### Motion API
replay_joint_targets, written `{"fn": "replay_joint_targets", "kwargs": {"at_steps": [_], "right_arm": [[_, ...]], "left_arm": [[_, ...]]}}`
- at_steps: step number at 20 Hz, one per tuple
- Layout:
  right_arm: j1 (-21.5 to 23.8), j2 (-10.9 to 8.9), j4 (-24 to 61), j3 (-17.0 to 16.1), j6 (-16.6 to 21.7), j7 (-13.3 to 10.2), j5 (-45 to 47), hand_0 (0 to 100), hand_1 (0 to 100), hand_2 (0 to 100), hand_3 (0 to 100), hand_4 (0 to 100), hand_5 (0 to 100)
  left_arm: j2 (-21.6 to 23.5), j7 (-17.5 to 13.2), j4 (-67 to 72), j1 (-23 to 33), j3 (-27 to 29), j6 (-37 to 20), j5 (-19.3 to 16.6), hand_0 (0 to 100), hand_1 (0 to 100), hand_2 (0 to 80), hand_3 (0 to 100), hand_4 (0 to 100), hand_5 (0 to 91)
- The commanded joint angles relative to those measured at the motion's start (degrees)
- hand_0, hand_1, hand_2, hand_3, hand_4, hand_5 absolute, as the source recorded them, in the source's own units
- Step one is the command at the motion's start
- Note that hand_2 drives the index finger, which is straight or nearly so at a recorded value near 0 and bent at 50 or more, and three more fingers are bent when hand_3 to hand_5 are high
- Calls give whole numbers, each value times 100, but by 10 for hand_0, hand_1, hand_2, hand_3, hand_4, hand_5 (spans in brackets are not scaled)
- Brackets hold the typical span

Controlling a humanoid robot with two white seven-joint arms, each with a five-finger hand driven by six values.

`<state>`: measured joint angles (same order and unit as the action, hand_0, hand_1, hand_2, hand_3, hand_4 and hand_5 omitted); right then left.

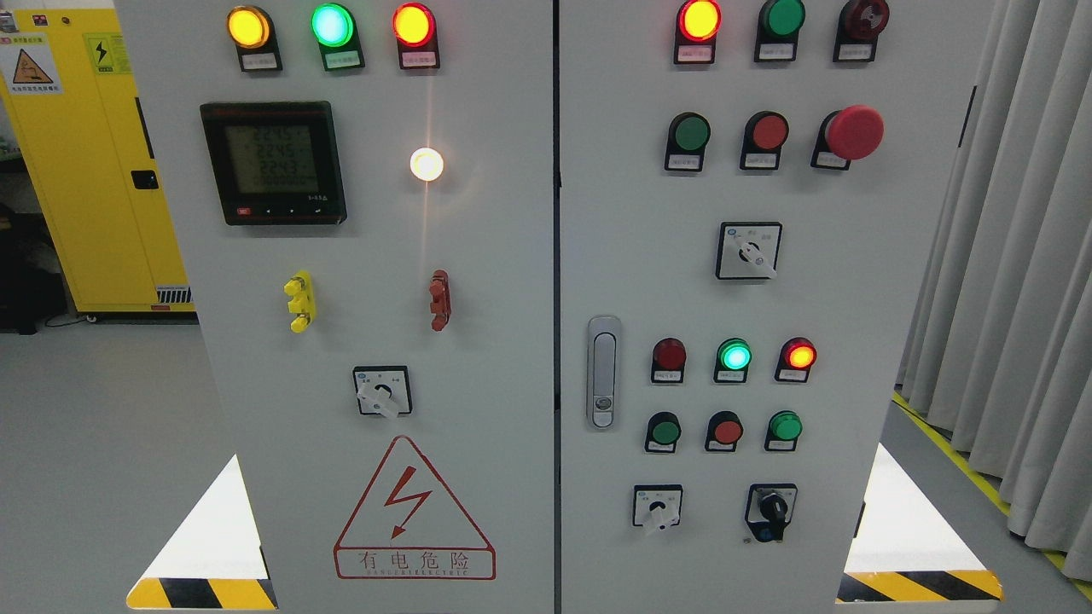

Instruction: Press green start button

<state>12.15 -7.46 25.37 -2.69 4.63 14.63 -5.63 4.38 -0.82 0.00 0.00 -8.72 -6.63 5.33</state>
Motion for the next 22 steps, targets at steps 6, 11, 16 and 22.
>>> {"fn": "replay_joint_targets", "kwargs": {"at_steps": [6,11,16,22], "right_arm": [[806,-45,4475,357,826,-276,-675,143,405,0,0,0,0],[1008,-124,5467,225,1628,-259,-1519,143,412,0,4,0,0],[1131,-212,6680,242,2182,-233,-2204,154,430,0,163,138,0],[623,-230,7456,216,2489,-233,-3004,164,452,0,257,228,79]], "left_arm": [[-342,2,-149,-88,2,13,4,120,556,0,0,0,0],[-570,2,-149,-88,2,4,4,120,556,0,0,0,0],[-877,2,-149,-79,2,4,4,120,556,0,0,0,0],[-966,2,-149,-79,2,4,-5,120,556,0,0,0,0]]}}
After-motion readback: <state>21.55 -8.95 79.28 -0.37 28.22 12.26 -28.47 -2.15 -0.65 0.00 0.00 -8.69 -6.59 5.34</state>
